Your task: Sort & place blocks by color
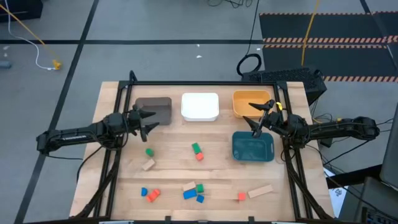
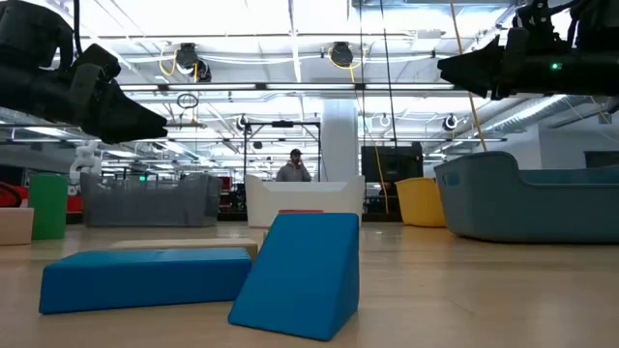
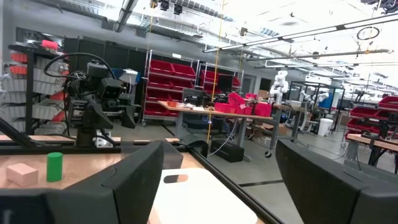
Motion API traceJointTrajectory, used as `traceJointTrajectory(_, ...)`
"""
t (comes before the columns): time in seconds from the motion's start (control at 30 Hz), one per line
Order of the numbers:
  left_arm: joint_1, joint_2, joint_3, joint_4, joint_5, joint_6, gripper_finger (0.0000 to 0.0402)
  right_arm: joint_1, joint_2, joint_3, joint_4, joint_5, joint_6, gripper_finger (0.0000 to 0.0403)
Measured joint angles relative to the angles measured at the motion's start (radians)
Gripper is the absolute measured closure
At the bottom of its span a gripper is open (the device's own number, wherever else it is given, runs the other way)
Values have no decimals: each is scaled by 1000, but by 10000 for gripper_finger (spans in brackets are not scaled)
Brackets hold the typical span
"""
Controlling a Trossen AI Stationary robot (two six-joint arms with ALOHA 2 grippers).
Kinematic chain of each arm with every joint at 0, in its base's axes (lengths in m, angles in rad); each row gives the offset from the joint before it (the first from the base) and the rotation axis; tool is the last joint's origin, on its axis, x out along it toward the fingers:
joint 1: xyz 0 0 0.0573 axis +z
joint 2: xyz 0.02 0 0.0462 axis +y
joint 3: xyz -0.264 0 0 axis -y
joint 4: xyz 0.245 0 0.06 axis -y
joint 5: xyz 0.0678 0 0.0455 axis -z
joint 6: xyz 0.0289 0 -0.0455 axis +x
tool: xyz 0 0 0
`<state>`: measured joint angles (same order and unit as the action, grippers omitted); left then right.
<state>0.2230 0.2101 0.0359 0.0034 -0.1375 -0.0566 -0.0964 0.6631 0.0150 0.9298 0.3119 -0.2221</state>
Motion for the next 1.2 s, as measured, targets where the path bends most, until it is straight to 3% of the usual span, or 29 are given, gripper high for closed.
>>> traceJointTrajectory(0.9,0,0,0,0,0,0,128,0,0,0,16,-2,3,101)
traceJointTrajectory(1.2,0,0,0,0,0,0,128,0,0,0,21,27,139,101)
